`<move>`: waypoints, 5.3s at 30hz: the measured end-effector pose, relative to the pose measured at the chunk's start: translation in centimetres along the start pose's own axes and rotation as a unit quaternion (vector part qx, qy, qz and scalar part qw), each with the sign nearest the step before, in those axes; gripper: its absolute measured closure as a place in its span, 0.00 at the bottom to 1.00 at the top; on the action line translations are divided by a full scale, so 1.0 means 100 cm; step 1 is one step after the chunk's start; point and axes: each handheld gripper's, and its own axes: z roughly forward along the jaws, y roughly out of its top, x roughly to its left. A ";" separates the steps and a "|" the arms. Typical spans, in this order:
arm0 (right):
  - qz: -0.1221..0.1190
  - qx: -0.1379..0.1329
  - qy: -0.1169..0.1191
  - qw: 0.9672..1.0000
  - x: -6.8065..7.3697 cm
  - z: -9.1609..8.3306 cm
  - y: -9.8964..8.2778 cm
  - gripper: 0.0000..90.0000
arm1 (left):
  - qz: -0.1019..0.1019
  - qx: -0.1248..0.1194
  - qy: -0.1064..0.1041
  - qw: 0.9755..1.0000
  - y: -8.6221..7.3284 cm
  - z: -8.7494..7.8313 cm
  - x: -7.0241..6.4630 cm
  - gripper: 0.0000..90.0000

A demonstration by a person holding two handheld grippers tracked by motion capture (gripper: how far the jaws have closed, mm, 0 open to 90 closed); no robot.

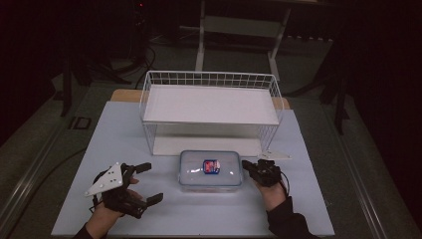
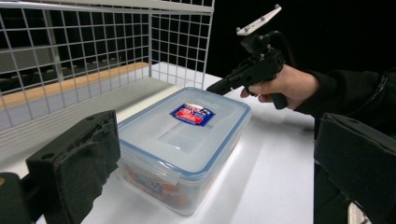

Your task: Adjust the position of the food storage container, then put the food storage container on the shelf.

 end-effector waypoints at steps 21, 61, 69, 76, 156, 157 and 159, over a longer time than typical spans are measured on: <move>-0.012 -0.086 0.024 0.996 0.016 -0.040 0.007 0.43 | -0.013 0.040 0.039 0.998 0.004 0.007 0.002 0.00; -0.049 -0.140 0.069 0.986 0.031 -0.076 0.006 0.11 | -0.234 0.187 0.049 0.953 0.012 0.090 0.053 0.00; -0.032 -0.109 0.074 0.991 0.031 -0.063 0.004 0.11 | -0.344 0.199 0.022 0.917 -0.012 0.092 0.074 0.00; -0.030 -0.096 0.081 0.992 0.031 -0.058 0.004 0.12 | -0.410 0.200 0.003 0.890 -0.025 0.090 0.088 0.19; 0.135 0.028 0.257 0.957 -0.025 -0.019 0.000 0.58 | -0.291 0.158 -0.062 0.941 -0.003 0.077 0.062 0.65; 0.135 0.028 0.257 0.957 -0.025 -0.019 0.000 0.58 | -0.291 0.158 -0.062 0.941 -0.003 0.077 0.062 0.65; 0.128 0.019 0.252 0.959 -0.028 -0.018 0.005 0.58 | -0.288 0.153 -0.055 0.944 -0.001 0.080 0.063 0.65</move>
